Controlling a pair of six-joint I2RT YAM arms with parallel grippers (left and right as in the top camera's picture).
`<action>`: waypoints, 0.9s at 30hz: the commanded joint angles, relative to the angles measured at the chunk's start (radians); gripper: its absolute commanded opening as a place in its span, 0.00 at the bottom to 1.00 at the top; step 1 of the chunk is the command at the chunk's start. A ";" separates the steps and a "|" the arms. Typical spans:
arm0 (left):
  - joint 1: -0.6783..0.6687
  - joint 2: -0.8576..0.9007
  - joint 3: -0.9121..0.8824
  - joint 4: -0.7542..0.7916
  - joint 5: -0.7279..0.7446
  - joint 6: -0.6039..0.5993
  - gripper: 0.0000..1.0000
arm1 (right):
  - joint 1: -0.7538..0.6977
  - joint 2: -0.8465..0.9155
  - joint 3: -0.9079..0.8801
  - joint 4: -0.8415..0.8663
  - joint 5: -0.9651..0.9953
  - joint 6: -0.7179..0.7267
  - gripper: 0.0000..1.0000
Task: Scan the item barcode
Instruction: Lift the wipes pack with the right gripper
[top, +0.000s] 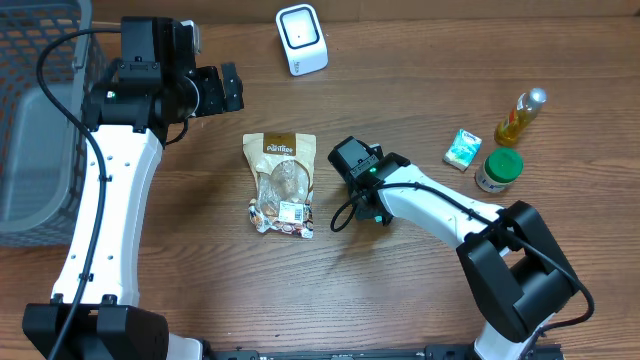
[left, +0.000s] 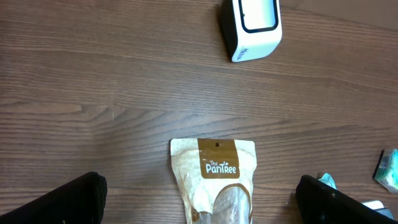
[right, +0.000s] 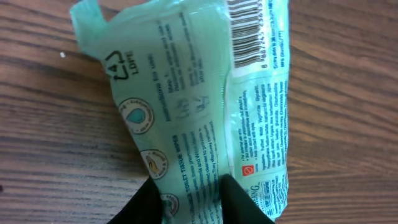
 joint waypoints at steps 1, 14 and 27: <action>-0.004 0.000 0.013 0.002 -0.002 0.023 1.00 | -0.001 0.000 -0.046 0.032 -0.019 -0.003 0.22; -0.004 0.000 0.013 0.002 -0.002 0.023 1.00 | -0.001 0.000 -0.047 0.024 -0.027 -0.002 0.25; -0.004 0.000 0.013 0.002 -0.002 0.023 1.00 | -0.001 0.000 -0.040 0.016 -0.027 0.002 0.04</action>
